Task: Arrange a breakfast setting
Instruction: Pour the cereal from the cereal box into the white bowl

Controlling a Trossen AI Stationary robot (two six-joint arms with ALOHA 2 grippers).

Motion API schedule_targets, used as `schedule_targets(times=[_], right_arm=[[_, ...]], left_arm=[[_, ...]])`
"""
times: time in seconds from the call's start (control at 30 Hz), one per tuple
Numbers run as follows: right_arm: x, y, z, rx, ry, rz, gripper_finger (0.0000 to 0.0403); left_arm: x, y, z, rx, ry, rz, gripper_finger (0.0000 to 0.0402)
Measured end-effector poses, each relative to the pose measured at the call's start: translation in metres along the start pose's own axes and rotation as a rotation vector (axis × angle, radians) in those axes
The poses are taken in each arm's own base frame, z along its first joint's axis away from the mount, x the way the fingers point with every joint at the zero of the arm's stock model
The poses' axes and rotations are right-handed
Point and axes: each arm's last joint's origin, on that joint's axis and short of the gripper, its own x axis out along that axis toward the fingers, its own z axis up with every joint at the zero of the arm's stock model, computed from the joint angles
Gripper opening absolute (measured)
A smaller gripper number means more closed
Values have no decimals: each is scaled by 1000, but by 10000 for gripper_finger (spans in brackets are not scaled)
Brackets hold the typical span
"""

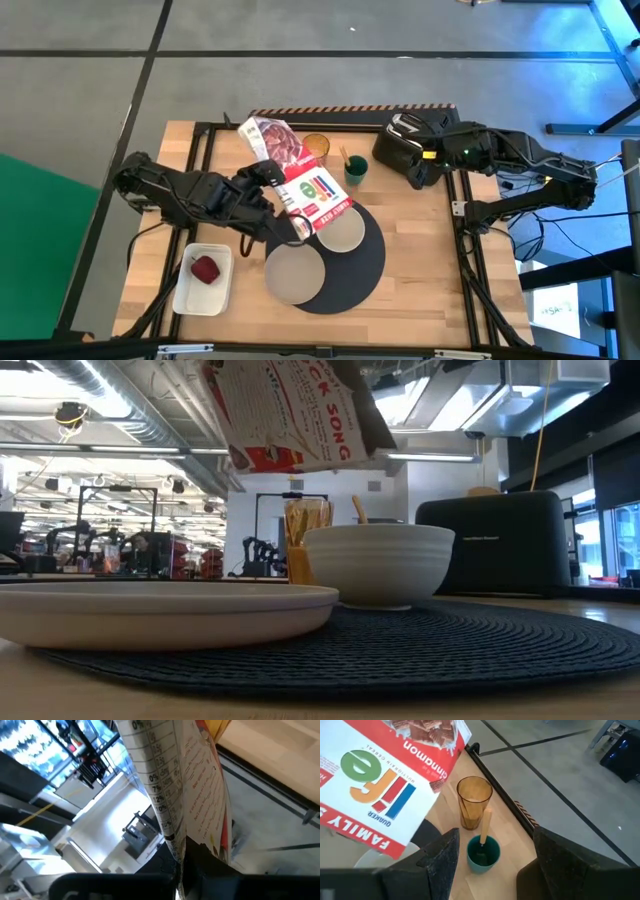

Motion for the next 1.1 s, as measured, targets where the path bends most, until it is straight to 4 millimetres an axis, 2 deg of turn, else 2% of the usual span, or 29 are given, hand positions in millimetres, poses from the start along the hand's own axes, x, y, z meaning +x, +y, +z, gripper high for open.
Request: schedule_targets(times=[0.3,0.5,0.77,0.93,1.1], right_arm=[[0,0,0,0,-1,0,245],[0,2,0,28,2,62,245],[8,12,11,108,-48,259,245],[14,15,11,91,-27,260,245],[23,18,9,57,2,246,245]], left_arm=[[-3,-1,2,55,-33,-5,0],[2,-2,16,83,-31,-27,0],[12,0,18,-94,-41,-83,0],[12,-2,18,-52,-67,-106,0],[12,-1,16,16,-21,-70,0]])
